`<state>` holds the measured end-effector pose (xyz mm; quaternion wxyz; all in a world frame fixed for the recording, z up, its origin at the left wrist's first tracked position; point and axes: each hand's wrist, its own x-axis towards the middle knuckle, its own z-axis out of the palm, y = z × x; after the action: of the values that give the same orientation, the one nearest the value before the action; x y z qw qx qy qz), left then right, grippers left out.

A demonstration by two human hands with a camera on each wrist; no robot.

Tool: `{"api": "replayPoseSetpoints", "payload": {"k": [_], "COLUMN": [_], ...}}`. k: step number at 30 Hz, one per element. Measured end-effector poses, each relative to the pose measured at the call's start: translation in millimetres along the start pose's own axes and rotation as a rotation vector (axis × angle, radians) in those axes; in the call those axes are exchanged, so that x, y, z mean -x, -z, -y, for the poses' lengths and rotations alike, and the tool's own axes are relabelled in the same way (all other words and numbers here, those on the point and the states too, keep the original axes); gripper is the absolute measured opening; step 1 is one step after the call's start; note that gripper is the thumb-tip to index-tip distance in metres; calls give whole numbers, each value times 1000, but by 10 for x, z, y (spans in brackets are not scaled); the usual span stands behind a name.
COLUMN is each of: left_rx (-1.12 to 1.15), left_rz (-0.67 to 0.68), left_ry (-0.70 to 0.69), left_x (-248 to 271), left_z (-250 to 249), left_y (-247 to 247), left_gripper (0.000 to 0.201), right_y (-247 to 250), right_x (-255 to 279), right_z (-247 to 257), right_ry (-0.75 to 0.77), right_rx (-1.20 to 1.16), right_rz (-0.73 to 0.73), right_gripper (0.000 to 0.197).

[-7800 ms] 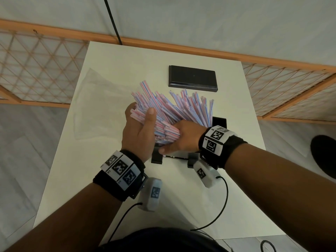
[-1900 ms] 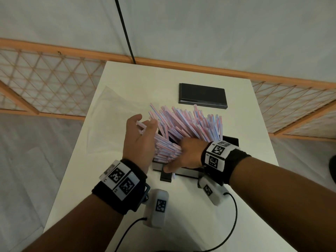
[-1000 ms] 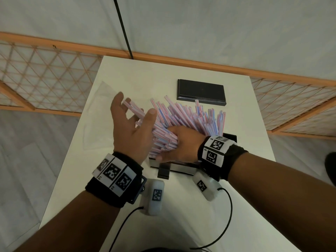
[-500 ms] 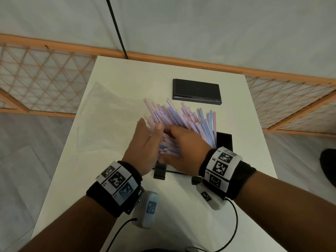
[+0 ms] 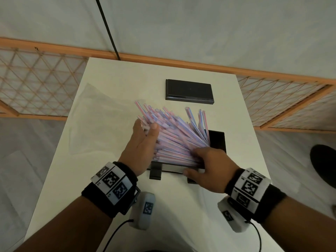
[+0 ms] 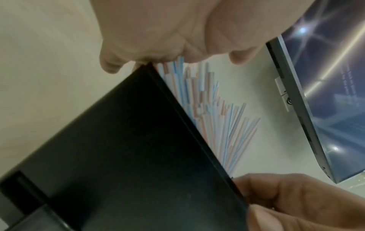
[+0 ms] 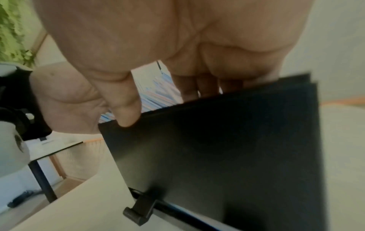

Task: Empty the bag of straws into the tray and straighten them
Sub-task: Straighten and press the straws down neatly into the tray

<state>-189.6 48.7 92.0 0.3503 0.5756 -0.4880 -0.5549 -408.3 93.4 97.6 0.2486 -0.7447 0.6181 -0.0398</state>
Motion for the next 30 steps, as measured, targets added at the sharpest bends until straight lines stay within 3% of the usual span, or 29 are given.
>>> {"api": "replayPoseSetpoints", "payload": {"k": [4, 7, 12, 17, 22, 26, 30], "left_rx": [40, 79, 60, 59, 77, 94, 146], "left_rz": [-141, -119, -92, -114, -56, -108, -88], "left_ry": [78, 107, 83, 113, 80, 14, -20], "left_x": [27, 45, 80, 12, 3, -17, -20], "left_z": [-8, 31, 105, 123, 71, 75, 135], "left_y": [41, 25, -62, -46, 3, -5, -39], "left_gripper": [100, 102, 109, 86, 97, 85, 82], "right_y": [-64, -71, -159, -103, -41, -66, -70], "right_x": [-39, -76, -208, -318, -400, -450, -514], "right_z": [7, -36, 34, 77, 148, 134, 147], "right_ry": [45, -32, 46, -83, 12, -81, -117], "right_rx": [-154, -75, -107, -2, -111, -19, -37], "right_rz": [-22, -2, 85, 166, 250, 296, 393], "right_gripper": [38, 43, 56, 78, 55, 83, 82]}}
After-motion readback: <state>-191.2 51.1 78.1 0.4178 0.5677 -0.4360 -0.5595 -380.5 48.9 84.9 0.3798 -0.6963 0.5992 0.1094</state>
